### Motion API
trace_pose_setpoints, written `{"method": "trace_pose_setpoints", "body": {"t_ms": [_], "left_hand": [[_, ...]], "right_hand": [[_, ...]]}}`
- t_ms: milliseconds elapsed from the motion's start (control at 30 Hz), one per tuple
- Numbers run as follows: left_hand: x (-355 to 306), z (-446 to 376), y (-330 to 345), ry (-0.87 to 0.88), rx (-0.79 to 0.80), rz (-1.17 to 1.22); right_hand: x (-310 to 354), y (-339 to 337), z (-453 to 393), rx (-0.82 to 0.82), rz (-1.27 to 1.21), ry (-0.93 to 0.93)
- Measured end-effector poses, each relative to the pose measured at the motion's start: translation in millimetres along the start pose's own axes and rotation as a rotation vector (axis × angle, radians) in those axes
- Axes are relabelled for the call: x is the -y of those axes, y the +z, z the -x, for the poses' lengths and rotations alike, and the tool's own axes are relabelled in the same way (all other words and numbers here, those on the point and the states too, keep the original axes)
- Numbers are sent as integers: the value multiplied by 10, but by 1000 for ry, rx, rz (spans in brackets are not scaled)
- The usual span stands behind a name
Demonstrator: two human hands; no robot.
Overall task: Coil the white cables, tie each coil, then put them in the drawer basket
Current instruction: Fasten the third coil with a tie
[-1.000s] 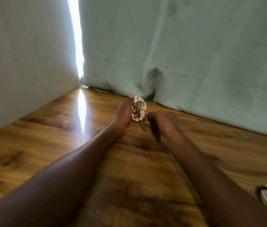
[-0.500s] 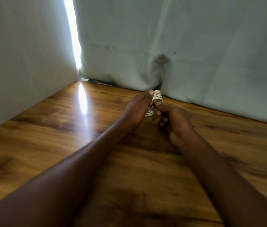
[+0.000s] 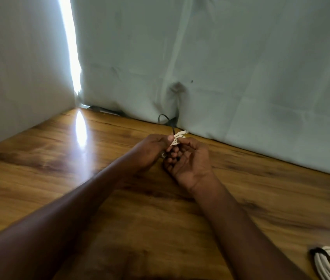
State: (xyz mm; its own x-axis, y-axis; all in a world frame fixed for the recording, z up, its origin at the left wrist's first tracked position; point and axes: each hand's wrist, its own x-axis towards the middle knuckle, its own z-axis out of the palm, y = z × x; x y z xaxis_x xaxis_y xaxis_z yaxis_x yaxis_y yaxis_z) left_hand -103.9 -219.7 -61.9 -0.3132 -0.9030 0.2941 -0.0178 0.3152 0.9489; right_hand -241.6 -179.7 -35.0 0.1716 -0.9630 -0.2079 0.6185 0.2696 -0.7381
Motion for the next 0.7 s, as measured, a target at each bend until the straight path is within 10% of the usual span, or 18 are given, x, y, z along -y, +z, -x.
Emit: {"method": "trace_pose_setpoints", "body": {"t_ms": [700], "left_hand": [[-235, 125, 51, 117, -99, -21]], "right_hand": [[-37, 35, 3, 52, 49, 23]]}}
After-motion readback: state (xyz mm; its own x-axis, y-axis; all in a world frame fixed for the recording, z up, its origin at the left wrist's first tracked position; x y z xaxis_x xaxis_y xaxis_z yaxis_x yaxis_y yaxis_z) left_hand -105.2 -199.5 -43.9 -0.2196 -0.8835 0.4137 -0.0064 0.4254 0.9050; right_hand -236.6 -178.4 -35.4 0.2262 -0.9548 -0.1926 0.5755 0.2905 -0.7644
